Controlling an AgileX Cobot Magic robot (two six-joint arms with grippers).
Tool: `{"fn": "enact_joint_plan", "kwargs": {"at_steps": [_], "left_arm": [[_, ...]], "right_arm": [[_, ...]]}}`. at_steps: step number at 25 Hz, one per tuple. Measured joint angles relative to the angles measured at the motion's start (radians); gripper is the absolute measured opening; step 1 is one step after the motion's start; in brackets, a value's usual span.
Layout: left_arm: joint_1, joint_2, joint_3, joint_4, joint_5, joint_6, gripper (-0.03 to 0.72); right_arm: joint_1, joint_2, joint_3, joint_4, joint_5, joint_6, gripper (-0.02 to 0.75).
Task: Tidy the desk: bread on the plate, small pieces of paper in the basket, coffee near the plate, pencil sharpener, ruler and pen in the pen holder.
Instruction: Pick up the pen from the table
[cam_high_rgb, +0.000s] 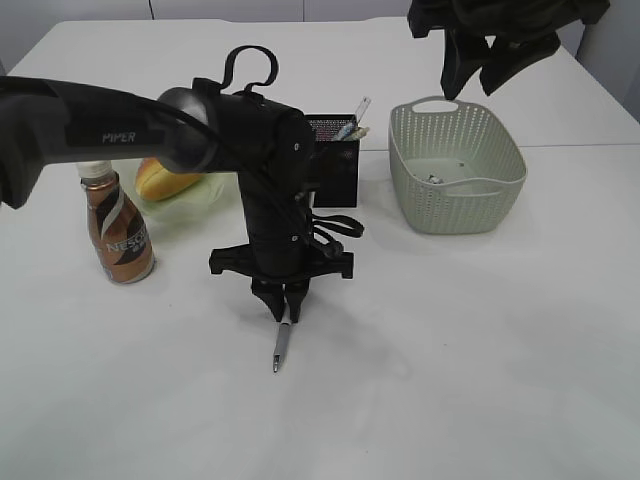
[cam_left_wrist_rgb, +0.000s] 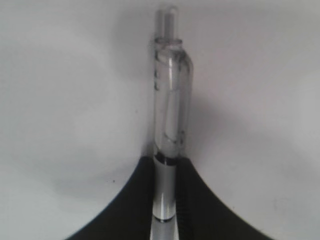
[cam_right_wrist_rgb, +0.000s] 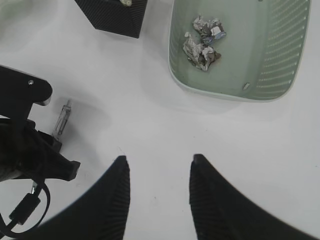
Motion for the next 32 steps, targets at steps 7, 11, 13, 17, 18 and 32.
{"fn": "enact_joint_plan", "kwargs": {"at_steps": [7, 11, 13, 17, 18, 32], "left_arm": [[0.000, 0.000, 0.000, 0.023, 0.037, 0.030, 0.064], [0.000, 0.004, -0.026, 0.023, 0.110, 0.061, 0.064], [0.000, 0.008, -0.052, 0.023, 0.135, 0.077, 0.063], [0.000, 0.008, -0.119, 0.000, 0.142, 0.131, 0.063], [0.000, 0.008, -0.134, -0.018, 0.142, 0.148, 0.063], [0.035, -0.102, -0.161, -0.137, 0.156, 0.373, 0.062]], "right_arm": [[0.000, 0.000, 0.000, 0.000, 0.000, 0.000, 0.329], [0.000, 0.000, 0.000, 0.000, 0.000, 0.000, 0.329], [0.000, 0.000, 0.000, 0.000, 0.000, 0.000, 0.329], [0.000, 0.000, 0.000, 0.000, 0.000, 0.000, 0.329], [0.000, 0.000, 0.000, 0.000, 0.000, 0.000, 0.329], [0.000, 0.000, 0.000, -0.019, 0.000, 0.000, 0.329]]}}
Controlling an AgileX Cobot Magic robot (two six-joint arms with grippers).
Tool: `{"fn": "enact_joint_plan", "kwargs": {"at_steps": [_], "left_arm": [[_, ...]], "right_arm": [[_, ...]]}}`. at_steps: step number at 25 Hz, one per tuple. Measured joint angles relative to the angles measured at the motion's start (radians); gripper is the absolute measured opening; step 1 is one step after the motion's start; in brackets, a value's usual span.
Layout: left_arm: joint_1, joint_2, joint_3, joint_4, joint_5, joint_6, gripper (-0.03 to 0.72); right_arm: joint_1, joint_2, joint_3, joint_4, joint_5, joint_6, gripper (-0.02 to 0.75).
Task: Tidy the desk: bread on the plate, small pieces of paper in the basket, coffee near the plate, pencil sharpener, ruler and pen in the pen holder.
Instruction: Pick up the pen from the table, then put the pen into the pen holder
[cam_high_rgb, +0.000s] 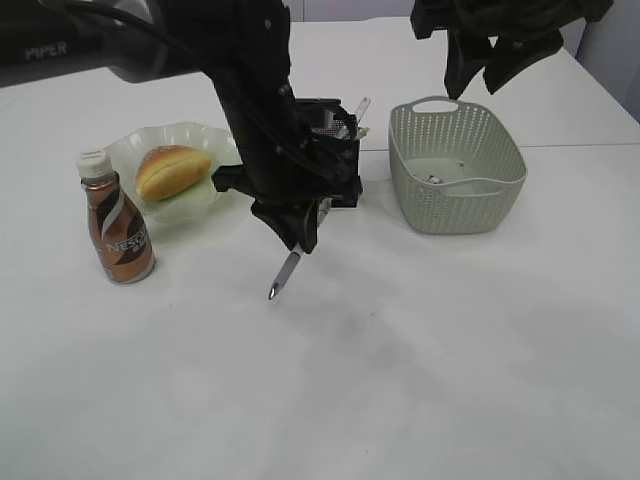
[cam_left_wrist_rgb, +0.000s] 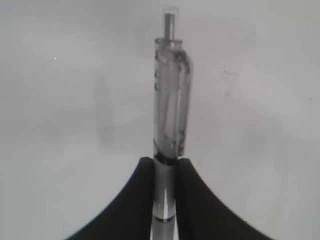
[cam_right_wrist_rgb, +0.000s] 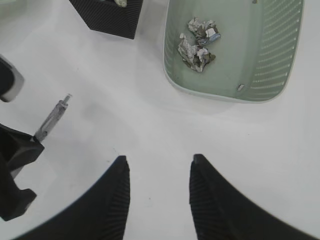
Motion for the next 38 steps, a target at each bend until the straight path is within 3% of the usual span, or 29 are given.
{"fn": "enact_joint_plan", "kwargs": {"at_steps": [20, 29, 34, 38], "left_arm": [[0.069, -0.385, 0.000, 0.177, 0.019, 0.053, 0.062], [0.069, -0.601, 0.008, 0.288, -0.235, 0.055, 0.062], [0.069, -0.739, 0.191, 0.316, -0.541, 0.051, 0.062], [0.069, -0.846, 0.479, 0.339, -0.914, 0.049, 0.062]], "right_arm": [[0.000, 0.000, 0.000, -0.004, 0.000, 0.000, 0.329], [0.000, 0.011, 0.000, -0.001, 0.000, 0.000, 0.329], [0.000, 0.014, 0.000, -0.001, 0.000, 0.000, 0.329], [0.000, 0.014, 0.000, -0.001, 0.000, 0.000, 0.329]]}}
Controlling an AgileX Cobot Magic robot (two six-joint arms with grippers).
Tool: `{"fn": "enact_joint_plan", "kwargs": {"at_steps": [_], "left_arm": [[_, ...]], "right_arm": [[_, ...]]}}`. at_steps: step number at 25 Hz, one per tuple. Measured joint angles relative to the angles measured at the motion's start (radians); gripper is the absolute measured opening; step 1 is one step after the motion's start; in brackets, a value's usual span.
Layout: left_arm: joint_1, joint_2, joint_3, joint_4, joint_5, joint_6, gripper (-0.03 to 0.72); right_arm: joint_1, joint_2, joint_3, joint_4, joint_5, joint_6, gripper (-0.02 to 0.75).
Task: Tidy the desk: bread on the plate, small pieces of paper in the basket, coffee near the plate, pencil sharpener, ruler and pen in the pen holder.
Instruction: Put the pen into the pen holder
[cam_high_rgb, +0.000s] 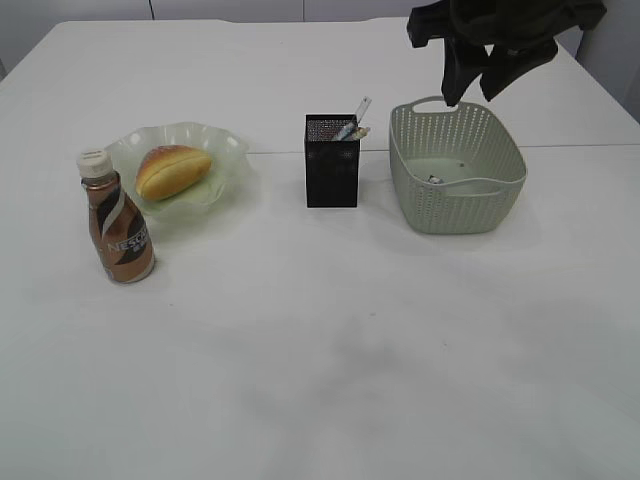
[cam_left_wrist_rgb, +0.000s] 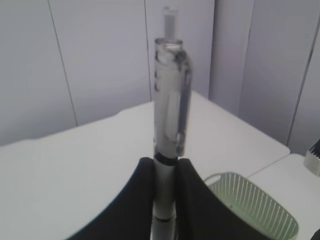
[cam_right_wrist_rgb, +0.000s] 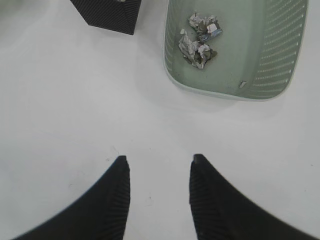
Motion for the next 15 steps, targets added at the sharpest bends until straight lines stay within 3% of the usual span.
{"fn": "enact_joint_plan", "kwargs": {"at_steps": [4, 6, 15], "left_arm": [[0.000, -0.035, 0.270, 0.020, -0.434, 0.000, 0.062], [0.000, -0.027, 0.348, 0.006, -0.574, 0.000, 0.062], [0.016, 0.180, 0.383, -0.060, -0.766, 0.000, 0.062]], "right_arm": [[0.000, 0.000, 0.000, 0.000, 0.000, 0.000, 0.329], [0.000, 0.000, 0.000, 0.000, 0.000, 0.000, 0.329], [0.000, 0.000, 0.000, -0.065, 0.000, 0.000, 0.329]]}}
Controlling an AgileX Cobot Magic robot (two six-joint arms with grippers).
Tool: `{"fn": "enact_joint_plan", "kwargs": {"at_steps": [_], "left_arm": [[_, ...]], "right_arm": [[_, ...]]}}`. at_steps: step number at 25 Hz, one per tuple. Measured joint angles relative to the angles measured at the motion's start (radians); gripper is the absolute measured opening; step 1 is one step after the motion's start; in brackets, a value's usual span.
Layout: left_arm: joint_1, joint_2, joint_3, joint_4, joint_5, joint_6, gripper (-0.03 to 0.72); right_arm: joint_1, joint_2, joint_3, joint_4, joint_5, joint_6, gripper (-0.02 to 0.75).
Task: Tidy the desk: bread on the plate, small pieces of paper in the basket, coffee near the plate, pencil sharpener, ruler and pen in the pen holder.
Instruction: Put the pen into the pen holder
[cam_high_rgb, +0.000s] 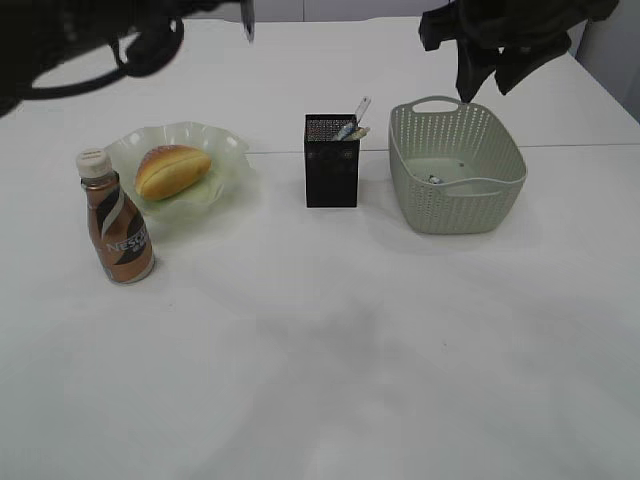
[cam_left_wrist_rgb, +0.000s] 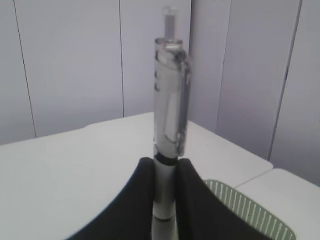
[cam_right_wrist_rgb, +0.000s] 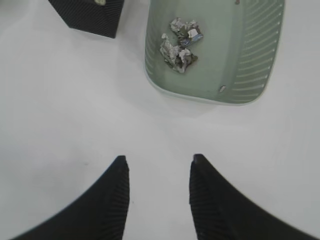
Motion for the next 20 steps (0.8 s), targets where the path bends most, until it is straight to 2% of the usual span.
{"fn": "enact_joint_plan", "kwargs": {"at_steps": [4, 9, 20], "left_arm": [[0.001, 0.091, 0.000, -0.002, -0.029, 0.000, 0.062], [0.001, 0.198, -0.007, -0.005, -0.188, 0.000, 0.062], [0.002, 0.389, -0.205, -0.008, -0.202, 0.000, 0.063]], "right_arm": [[0.000, 0.000, 0.000, -0.034, 0.000, 0.000, 0.329], [0.000, 0.002, 0.000, -0.057, 0.000, 0.000, 0.329], [0.000, 0.078, -0.002, -0.134, 0.000, 0.000, 0.329]]}}
